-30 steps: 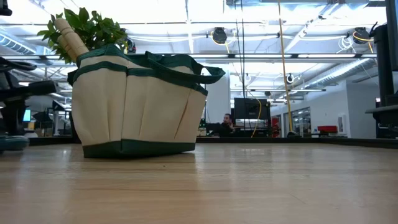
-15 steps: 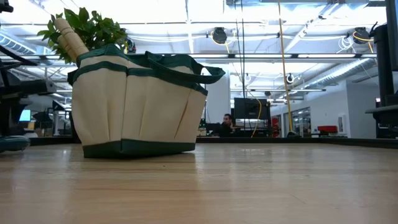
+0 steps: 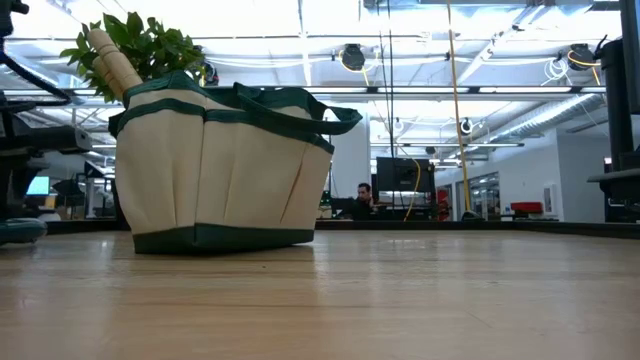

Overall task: Pick & Place Garden tools in Gardening bag
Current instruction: Put the green scissors into the brown bag

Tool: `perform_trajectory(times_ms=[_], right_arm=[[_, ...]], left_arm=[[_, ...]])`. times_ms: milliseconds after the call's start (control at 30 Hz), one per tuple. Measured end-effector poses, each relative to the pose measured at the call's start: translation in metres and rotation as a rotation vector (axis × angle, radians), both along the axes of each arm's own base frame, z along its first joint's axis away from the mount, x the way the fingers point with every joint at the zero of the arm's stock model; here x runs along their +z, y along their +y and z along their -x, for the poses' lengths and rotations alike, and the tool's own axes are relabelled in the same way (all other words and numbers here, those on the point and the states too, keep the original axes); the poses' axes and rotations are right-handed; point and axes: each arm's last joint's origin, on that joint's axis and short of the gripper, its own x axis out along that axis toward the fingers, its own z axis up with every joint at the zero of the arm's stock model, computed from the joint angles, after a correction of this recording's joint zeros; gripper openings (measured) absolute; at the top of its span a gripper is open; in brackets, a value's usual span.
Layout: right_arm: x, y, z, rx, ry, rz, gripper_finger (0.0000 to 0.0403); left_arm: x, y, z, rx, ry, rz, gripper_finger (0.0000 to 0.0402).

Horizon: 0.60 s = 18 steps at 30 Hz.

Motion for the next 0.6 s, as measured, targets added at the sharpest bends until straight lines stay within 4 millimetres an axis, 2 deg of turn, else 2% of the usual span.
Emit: perform_trajectory(times_ms=[167, 400, 600], right_arm=[[0.0027, -0.0027, -0.0004, -0.005, -0.027, -0.002, 0.0130], [0.0027, -0.0056, -0.0006, -0.014, -0.027, -0.003, 0.0130], [0.0027, -0.0055, -0.0006, -0.013, -0.027, -0.002, 0.0130]], left_arm=[[-0.0026, -0.0008, -0.0017, 0.000, 0.039, 0.019, 0.0150], [-0.0025, 0.0008, -0.0007, 0.011, 0.063, 0.016, 0.0043], [-0.0021, 0.0019, -0.0006, 0.020, 0.049, -0.010, 0.0043]])
